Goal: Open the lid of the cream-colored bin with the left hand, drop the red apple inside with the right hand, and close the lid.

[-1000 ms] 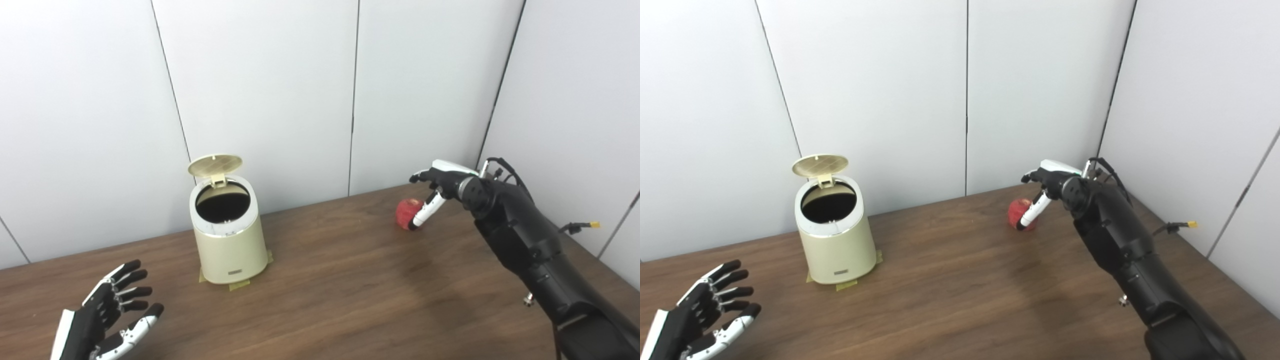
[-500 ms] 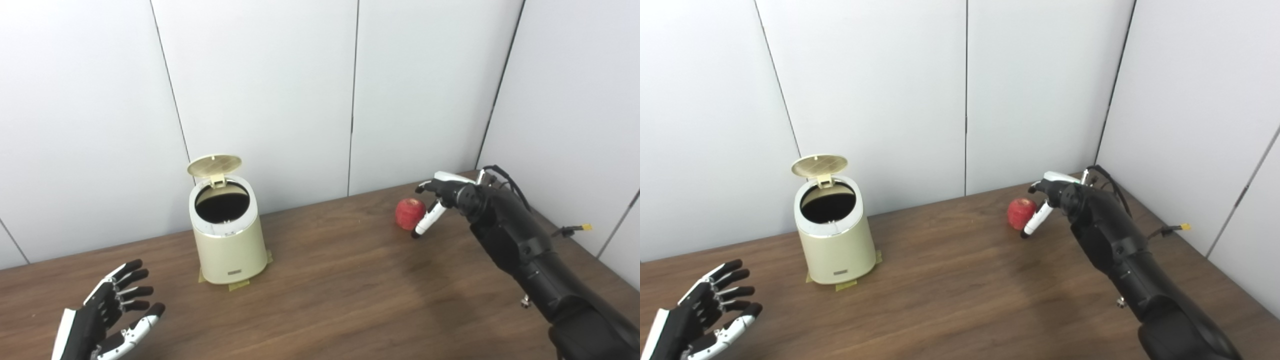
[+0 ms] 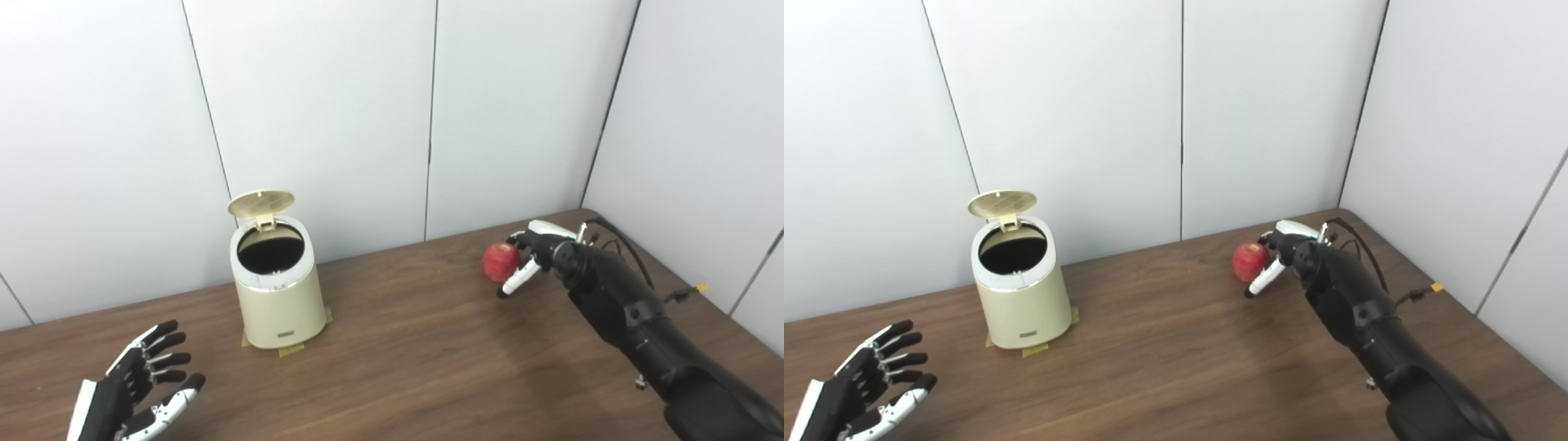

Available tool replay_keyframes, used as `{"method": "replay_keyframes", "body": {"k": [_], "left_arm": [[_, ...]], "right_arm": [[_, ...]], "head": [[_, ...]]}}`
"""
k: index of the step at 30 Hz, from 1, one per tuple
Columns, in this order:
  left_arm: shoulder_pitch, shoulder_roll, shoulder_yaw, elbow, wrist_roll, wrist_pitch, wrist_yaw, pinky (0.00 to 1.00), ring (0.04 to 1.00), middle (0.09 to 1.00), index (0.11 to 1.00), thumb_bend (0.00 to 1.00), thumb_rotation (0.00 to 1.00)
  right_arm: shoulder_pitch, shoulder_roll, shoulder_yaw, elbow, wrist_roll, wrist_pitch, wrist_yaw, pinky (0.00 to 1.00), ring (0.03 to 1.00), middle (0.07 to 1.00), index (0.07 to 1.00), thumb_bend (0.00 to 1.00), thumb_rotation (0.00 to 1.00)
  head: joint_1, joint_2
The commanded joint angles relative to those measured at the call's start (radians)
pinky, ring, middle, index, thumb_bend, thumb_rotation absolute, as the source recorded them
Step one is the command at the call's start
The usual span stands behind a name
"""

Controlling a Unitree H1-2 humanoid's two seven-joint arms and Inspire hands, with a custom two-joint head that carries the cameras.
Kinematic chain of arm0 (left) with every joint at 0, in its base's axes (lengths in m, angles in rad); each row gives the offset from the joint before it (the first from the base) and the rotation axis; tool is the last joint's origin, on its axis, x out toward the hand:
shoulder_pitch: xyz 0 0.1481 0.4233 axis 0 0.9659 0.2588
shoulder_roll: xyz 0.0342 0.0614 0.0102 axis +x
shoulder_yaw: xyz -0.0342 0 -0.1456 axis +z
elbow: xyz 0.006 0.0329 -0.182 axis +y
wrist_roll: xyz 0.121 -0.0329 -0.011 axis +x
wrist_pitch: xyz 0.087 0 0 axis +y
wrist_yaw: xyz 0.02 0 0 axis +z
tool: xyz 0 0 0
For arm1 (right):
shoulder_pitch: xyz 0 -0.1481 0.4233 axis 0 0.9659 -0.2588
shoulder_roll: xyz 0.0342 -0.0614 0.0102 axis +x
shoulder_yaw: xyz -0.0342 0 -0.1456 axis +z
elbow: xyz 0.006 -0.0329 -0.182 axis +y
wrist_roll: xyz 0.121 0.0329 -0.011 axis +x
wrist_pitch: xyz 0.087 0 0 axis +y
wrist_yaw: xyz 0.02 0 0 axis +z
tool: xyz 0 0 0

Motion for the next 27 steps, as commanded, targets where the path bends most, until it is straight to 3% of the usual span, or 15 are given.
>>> {"method": "replay_keyframes", "body": {"k": [1, 9, 18, 21, 23, 27], "left_arm": [[-0.027, 0.004, 0.003, -0.036, -0.016, -0.008, 0.001, 0.64, 0.706, 0.794, 0.831, 0.55, 0.00], [-0.025, 0.003, 0.003, -0.038, -0.023, 0.002, -0.003, 0.66, 0.722, 0.801, 0.831, 0.55, 0.00], [-0.022, 0.004, -0.004, -0.043, -0.026, 0.013, -0.008, 0.66, 0.718, 0.801, 0.835, 0.56, 0.00], [-0.023, 0.006, -0.007, -0.041, -0.026, 0.012, -0.008, 0.66, 0.721, 0.806, 0.835, 0.56, 0.00], [-0.023, 0.006, -0.008, -0.040, -0.023, 0.010, -0.007, 0.66, 0.713, 0.803, 0.831, 0.57, 0.00], [-0.022, 0.009, -0.013, -0.039, -0.014, 0.010, -0.004, 0.65, 0.712, 0.805, 0.833, 0.56, 0.00]], "right_arm": [[-0.045, -0.004, -0.004, -0.009, 0.022, -0.031, -0.040, 0.69, 0.846, 0.897, 0.880, 0.90, 0.28], [-0.020, 0.047, -0.019, 0.035, 0.056, -0.090, -0.223, 0.57, 0.668, 0.736, 0.808, 0.80, 0.16], [0.006, 0.077, -0.033, 0.041, 0.084, -0.115, -0.359, 0.53, 0.617, 0.692, 0.743, 0.73, 0.04], [0.015, 0.081, -0.036, 0.035, 0.092, -0.123, -0.391, 0.49, 0.551, 0.620, 0.703, 0.73, 0.00], [0.023, 0.081, -0.036, 0.025, 0.092, -0.126, -0.410, 0.47, 0.523, 0.513, 0.542, 0.57, 0.00], [0.038, 0.081, -0.040, 0.011, 0.096, -0.143, -0.442, 0.46, 0.513, 0.530, 0.458, 0.53, 0.00]], "head": [[0.000, 0.001], [0.007, 0.005], [0.015, 0.014], [0.016, 0.015], [0.019, 0.016], [0.022, 0.020]]}}
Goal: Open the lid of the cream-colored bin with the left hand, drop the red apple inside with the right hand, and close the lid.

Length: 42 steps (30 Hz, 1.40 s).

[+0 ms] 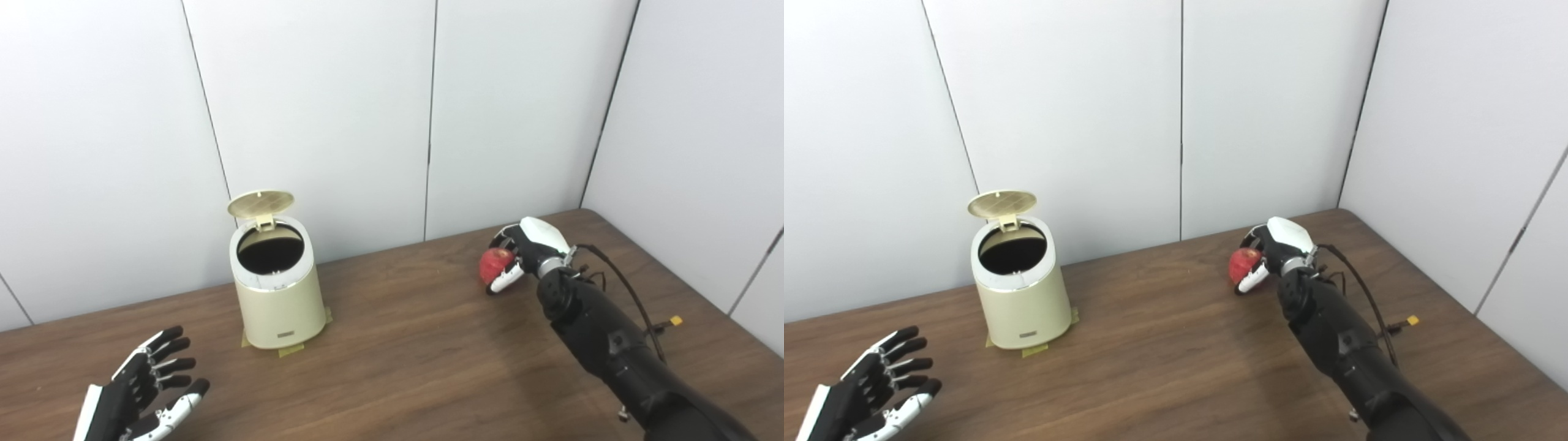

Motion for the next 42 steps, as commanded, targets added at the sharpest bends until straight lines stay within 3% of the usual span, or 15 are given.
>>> {"method": "replay_keyframes", "body": {"k": [1, 10, 19, 24, 28, 32, 42], "left_arm": [[-0.030, 0.010, -0.002, -0.036, 0.007, -0.016, 0.002, 0.65, 0.711, 0.804, 0.833, 0.56, 0.00], [-0.029, 0.014, -0.008, -0.028, 0.009, -0.019, 0.001, 0.62, 0.686, 0.792, 0.818, 0.57, 0.00], [-0.026, 0.008, -0.017, -0.023, 0.009, -0.023, 0.002, 0.61, 0.674, 0.786, 0.805, 0.58, 0.00], [-0.025, 0.000, -0.024, -0.018, 0.021, -0.023, 0.012, 0.61, 0.662, 0.773, 0.798, 0.60, 0.02], [-0.027, -0.010, -0.030, -0.001, 0.025, -0.039, 0.017, 0.60, 0.671, 0.766, 0.789, 0.62, 0.03], [-0.027, -0.026, -0.039, 0.012, 0.035, -0.049, 0.020, 0.59, 0.673, 0.759, 0.785, 0.64, 0.06], [-0.032, -0.072, -0.059, 0.046, 0.062, -0.068, 0.044, 0.61, 0.696, 0.775, 0.789, 0.67, 0.13]], "right_arm": [[-0.017, -0.009, -0.007, -0.048, 0.002, -0.017, -0.020, 0.45, 0.484, 0.528, 0.457, 0.52, 0.00], [-0.001, -0.011, -0.030, -0.043, 0.029, -0.094, -0.083, 0.42, 0.441, 0.508, 0.473, 0.52, 0.00], [0.005, -0.019, -0.039, -0.197, 0.034, -0.138, -0.073, 0.37, 0.410, 0.488, 0.512, 0.52, 0.00], [0.009, 0.020, -0.072, -0.395, 0.079, -0.080, 0.000, 0.34, 0.388, 0.479, 0.543, 0.51, 0.00], [0.002, 0.051, -0.051, -0.523, 0.072, -0.081, 0.046, 0.32, 0.382, 0.484, 0.547, 0.51, 0.00], [-0.013, 0.104, -0.036, -0.629, 0.067, -0.022, 0.099, 0.30, 0.372, 0.486, 0.553, 0.51, 0.00], [-0.077, 0.228, -0.030, -0.630, 0.120, -0.042, 0.128, 0.26, 0.360, 0.474, 0.554, 0.51, 0.00]], "head": [[-0.001, 0.000], [0.005, 0.004], [0.046, -0.001], [0.095, -0.011], [0.148, -0.013], [0.237, -0.021], [0.348, -0.040]]}}
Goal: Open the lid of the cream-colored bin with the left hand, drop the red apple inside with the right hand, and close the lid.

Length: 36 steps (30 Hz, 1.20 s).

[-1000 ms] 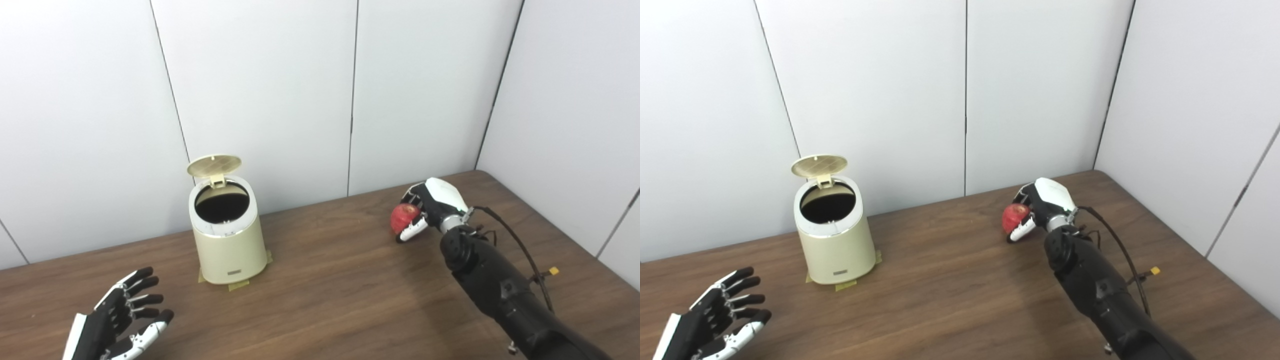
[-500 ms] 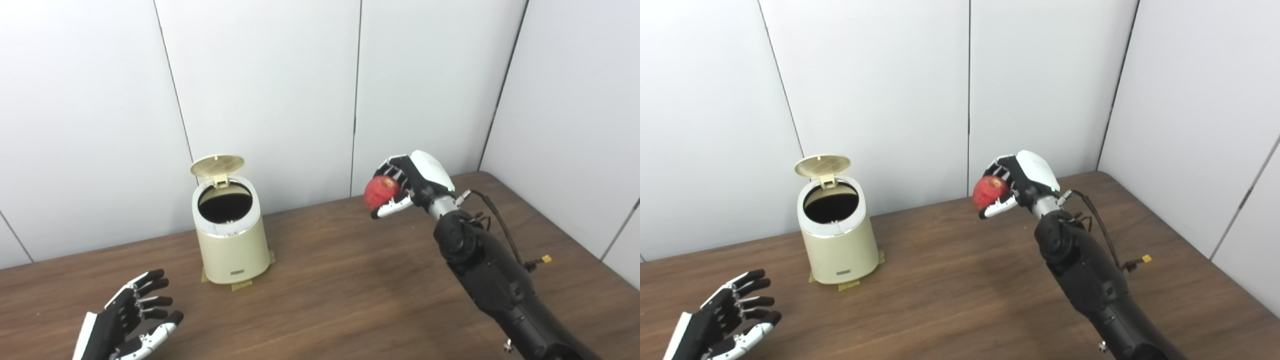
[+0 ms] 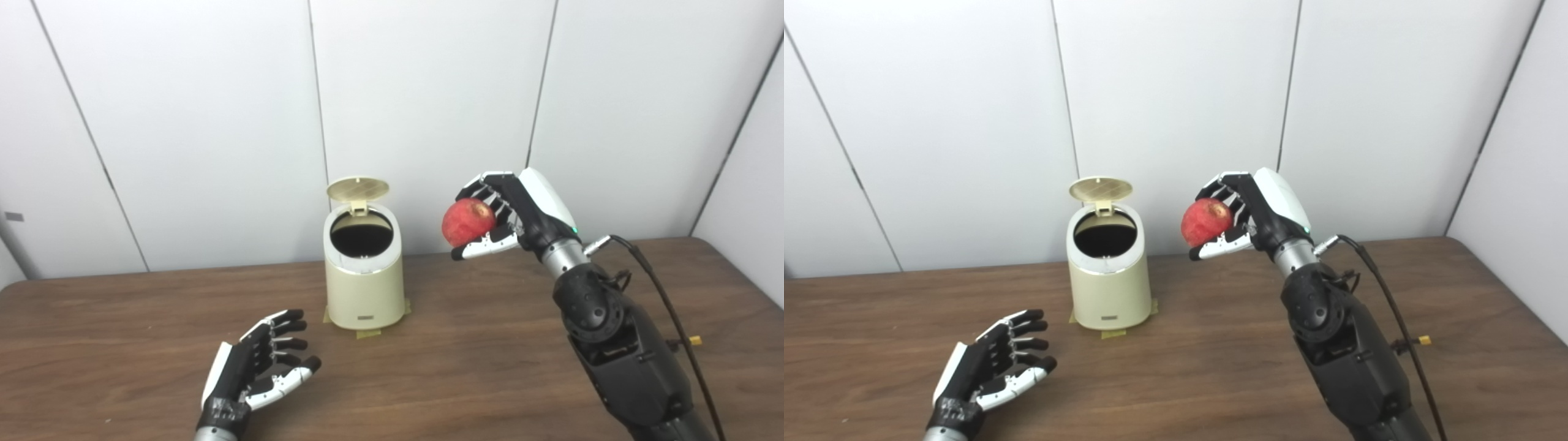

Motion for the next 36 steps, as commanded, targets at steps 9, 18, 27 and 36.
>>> {"method": "replay_keyframes", "body": {"k": [9, 18, 27, 36], "left_arm": [[-0.045, -0.034, -0.017, 0.015, 0.035, -0.070, 0.039, 0.61, 0.687, 0.771, 0.786, 0.69, 0.18], [-0.055, -0.045, -0.017, 0.023, 0.020, -0.059, 0.034, 0.60, 0.690, 0.783, 0.789, 0.69, 0.15], [-0.051, -0.050, -0.018, 0.009, 0.031, -0.061, 0.042, 0.60, 0.690, 0.775, 0.786, 0.68, 0.16], [-0.046, -0.056, -0.022, -0.008, 0.041, -0.051, 0.049, 0.59, 0.688, 0.779, 0.785, 0.68, 0.14]], "right_arm": [[-0.144, 0.104, -0.003, 0.048, 0.014, -0.044, -0.032, 0.28, 0.375, 0.494, 0.542, 0.51, 0.00], [-0.202, 0.185, 0.006, 0.158, -0.005, -0.046, -0.093, 0.26, 0.359, 0.481, 0.554, 0.51, 0.00], [-0.224, 0.225, 0.017, 0.254, -0.002, -0.065, -0.121, 0.26, 0.360, 0.484, 0.558, 0.51, 0.00], [-0.240, 0.241, 0.024, 0.326, 0.019, -0.117, -0.142, 0.25, 0.357, 0.483, 0.558, 0.51, 0.00]], "head": [[0.029, -0.003], [0.036, -0.004], [0.054, 0.007], [0.064, 0.017]]}}
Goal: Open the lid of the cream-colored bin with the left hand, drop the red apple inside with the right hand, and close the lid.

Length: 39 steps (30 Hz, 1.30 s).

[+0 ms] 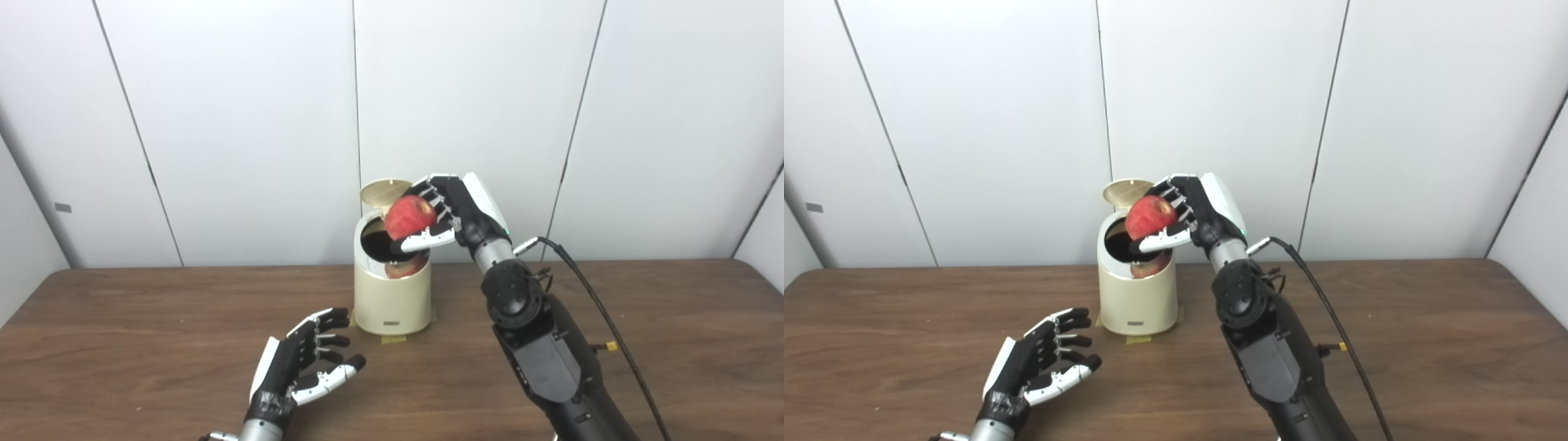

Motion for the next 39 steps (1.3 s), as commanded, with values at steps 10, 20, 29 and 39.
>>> {"method": "replay_keyframes", "body": {"k": [10, 20, 29, 39], "left_arm": [[-0.033, -0.009, 0.001, -0.039, -0.002, -0.016, 0.007, 0.59, 0.688, 0.784, 0.790, 0.69, 0.16], [-0.029, -0.010, 0.000, -0.046, -0.012, -0.013, -0.001, 0.59, 0.694, 0.790, 0.791, 0.68, 0.15], [-0.027, -0.008, -0.004, -0.053, -0.004, -0.005, 0.002, 0.58, 0.691, 0.788, 0.788, 0.68, 0.14], [-0.025, -0.008, -0.006, -0.059, 0.000, 0.002, 0.004, 0.59, 0.688, 0.779, 0.783, 0.67, 0.12]], "right_arm": [[-0.076, -0.023, 0.050, 0.004, -0.039, -0.044, 0.004, 0.35, 0.444, 0.471, 0.540, 0.52, 0.00], [-0.059, -0.046, 0.092, -0.032, -0.096, 0.004, 0.028, 0.37, 0.504, 0.682, 0.691, 0.87, 0.07], [-0.049, -0.050, 0.092, -0.048, -0.089, 0.004, 0.056, 0.39, 0.525, 0.694, 0.709, 0.87, 0.08], [-0.037, -0.047, 0.086, -0.056, -0.092, 0.008, 0.052, 0.39, 0.526, 0.689, 0.705, 0.85, 0.05]], "head": [[0.007, 0.009], [0.008, 0.016], [0.006, 0.020], [0.007, 0.020]]}}
